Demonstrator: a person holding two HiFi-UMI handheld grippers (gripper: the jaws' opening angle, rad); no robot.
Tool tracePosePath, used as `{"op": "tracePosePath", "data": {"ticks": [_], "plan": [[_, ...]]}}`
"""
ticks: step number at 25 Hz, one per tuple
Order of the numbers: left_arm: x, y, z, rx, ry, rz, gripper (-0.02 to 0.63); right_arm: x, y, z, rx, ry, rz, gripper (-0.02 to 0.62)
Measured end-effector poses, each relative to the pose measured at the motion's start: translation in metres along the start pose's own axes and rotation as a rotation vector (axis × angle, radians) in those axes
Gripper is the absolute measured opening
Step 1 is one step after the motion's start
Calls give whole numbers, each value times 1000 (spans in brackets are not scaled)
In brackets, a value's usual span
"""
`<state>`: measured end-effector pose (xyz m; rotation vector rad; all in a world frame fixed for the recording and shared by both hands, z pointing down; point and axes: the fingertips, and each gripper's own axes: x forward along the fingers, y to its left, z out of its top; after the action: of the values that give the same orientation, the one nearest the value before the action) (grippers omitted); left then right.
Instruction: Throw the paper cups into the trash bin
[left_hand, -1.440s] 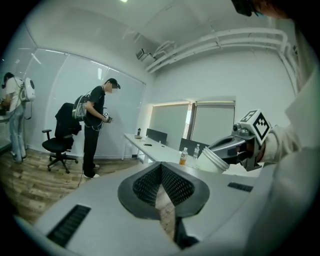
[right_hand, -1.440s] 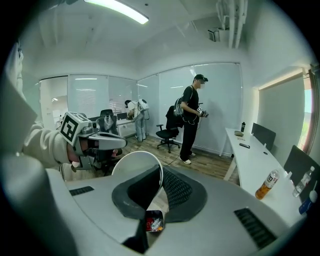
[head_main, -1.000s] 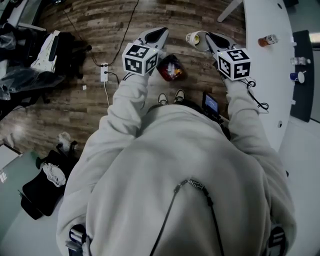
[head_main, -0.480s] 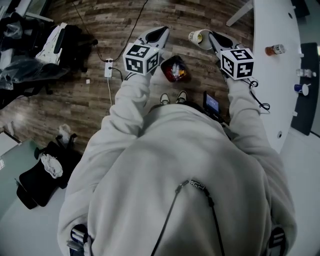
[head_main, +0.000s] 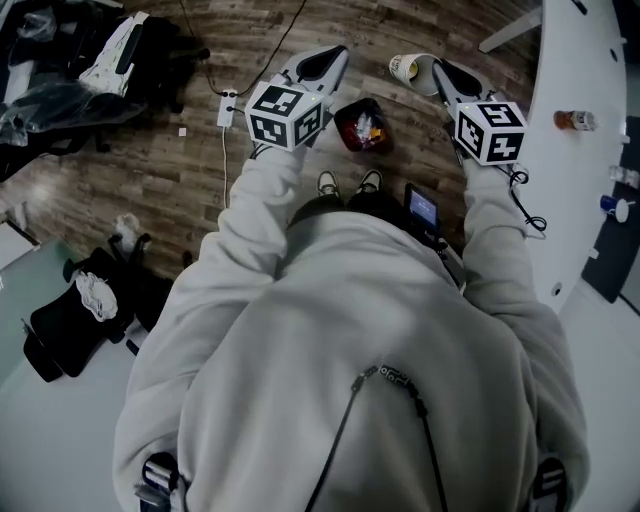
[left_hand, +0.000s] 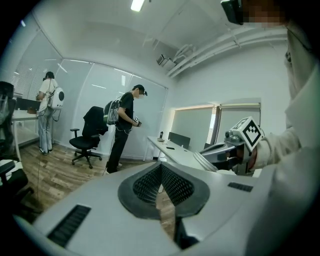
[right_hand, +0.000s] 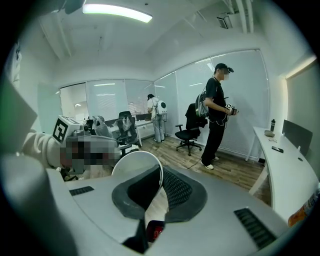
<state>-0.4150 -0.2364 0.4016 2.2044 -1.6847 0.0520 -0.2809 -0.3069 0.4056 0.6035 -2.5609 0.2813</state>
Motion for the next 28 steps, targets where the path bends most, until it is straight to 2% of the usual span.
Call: {"op": "tracePosePath", "data": {"ticks": [2, 5, 12, 18, 20, 24, 28], "plan": [[-2, 7, -4, -3, -7, 3, 3, 13, 0, -3, 0, 4, 8, 38], [-5, 18, -27, 3, 39, 9, 3, 30, 1, -23, 57, 19, 7, 38], [-21, 62, -67, -87, 68, 42, 3, 60, -2, -62, 144, 53, -17, 38], [-15, 82, -108, -116, 103, 28, 3, 85, 1, -96, 137, 98, -22, 38], [-11, 83, -123, -130, 108, 32, 3, 87, -7, -108, 132, 103, -43, 40], [1, 87, -152, -154, 132, 35, 3, 84, -48, -139, 243, 92, -110, 40], [16, 93, -179, -192, 147, 17, 3, 93, -73, -166, 289, 93, -147, 38]]}}
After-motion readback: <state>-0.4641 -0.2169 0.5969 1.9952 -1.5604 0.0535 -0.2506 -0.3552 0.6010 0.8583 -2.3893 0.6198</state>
